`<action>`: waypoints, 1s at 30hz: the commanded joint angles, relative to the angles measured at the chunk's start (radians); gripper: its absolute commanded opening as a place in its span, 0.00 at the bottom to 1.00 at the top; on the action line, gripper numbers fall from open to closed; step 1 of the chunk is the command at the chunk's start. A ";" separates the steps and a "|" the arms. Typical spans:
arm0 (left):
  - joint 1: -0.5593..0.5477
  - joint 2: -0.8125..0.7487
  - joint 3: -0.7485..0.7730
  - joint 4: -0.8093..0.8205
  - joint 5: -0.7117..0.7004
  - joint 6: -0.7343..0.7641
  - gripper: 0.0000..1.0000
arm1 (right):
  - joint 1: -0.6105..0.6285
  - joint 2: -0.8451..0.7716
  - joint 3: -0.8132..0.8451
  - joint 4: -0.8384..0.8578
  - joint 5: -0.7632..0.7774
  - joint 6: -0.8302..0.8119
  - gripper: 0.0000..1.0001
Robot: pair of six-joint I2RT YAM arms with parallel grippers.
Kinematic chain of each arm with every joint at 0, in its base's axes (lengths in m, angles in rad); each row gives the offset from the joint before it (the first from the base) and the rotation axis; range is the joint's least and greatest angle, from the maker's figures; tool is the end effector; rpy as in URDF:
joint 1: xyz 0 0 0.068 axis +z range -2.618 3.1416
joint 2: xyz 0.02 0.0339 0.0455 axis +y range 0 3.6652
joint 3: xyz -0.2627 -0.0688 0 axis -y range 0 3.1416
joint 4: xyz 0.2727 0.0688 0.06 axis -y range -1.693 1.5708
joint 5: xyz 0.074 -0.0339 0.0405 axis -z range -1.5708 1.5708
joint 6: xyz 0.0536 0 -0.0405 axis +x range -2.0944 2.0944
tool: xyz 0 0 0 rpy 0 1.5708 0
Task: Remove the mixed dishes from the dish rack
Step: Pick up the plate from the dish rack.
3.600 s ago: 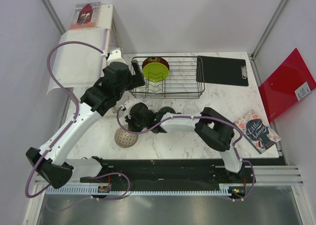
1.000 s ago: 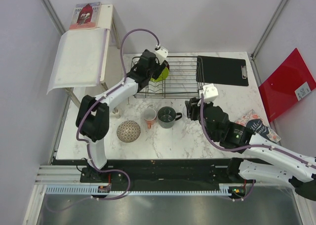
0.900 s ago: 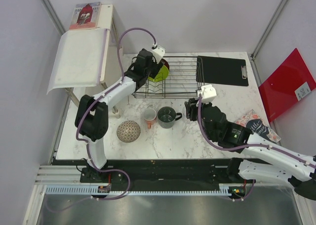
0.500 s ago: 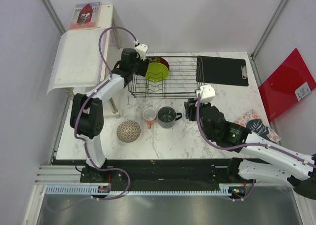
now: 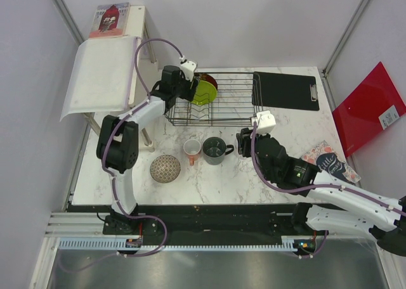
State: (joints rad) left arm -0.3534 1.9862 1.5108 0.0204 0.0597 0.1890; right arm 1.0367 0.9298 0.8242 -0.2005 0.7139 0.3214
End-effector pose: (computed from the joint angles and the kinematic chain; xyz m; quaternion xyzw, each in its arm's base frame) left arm 0.4778 -0.1797 0.2264 0.2424 0.8128 -0.0687 0.5253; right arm 0.1573 0.1970 0.3205 -0.0711 0.7803 0.1285 0.6080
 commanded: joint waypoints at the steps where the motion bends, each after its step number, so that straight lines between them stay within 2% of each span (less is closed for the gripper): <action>1: 0.001 0.037 0.048 0.078 0.032 0.044 0.73 | -0.004 0.001 -0.013 0.016 0.015 0.019 0.45; 7: 0.002 0.071 0.063 0.122 0.017 0.084 0.69 | -0.007 0.009 -0.022 0.016 0.009 0.031 0.45; 9: 0.002 0.083 0.074 0.128 0.019 0.084 0.65 | -0.009 0.012 -0.023 0.015 0.009 0.031 0.45; 15: 0.002 0.092 0.080 0.148 0.015 0.079 0.35 | -0.009 0.017 -0.034 0.015 0.010 0.039 0.45; 22: 0.002 0.066 0.031 0.179 0.011 0.090 0.21 | -0.010 0.027 -0.043 0.023 0.004 0.047 0.45; 29: 0.002 0.031 -0.015 0.219 0.002 0.093 0.02 | -0.013 0.032 -0.057 0.030 0.006 0.056 0.45; 30: 0.002 0.028 -0.023 0.234 -0.003 0.093 0.02 | -0.015 0.030 -0.059 0.030 0.006 0.061 0.45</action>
State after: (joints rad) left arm -0.3462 2.0666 1.5143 0.1677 0.0540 0.2714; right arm 1.0290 0.9596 0.7761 -0.1947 0.7128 0.3580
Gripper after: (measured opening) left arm 0.209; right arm 0.451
